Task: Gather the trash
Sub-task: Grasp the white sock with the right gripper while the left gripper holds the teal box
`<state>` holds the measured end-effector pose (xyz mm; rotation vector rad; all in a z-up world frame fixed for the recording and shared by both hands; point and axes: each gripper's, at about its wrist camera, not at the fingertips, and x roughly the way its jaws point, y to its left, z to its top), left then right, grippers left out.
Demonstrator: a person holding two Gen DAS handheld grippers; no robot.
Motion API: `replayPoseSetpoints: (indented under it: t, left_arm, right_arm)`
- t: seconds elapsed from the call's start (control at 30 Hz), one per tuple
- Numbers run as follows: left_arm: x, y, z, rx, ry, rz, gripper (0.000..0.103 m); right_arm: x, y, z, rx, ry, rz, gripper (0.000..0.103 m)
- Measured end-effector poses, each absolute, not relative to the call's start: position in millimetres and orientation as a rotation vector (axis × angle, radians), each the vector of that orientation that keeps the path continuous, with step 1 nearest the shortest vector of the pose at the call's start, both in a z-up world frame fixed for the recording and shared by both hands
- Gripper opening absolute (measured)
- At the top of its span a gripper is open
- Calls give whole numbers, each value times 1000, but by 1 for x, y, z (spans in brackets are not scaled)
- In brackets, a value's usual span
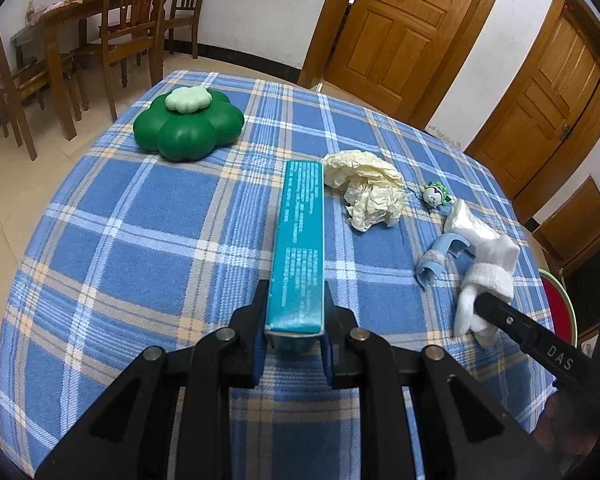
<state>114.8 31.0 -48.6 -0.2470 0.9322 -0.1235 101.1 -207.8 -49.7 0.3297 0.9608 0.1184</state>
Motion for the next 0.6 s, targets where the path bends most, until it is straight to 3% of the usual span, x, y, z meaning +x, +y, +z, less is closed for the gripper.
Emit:
replayPoseSetpoints:
  t: [0.6]
  left_arm:
    - [93,24,-21,-234,884,-158,20]
  right_arm:
    - [47,-267,-43,402,921,53,16]
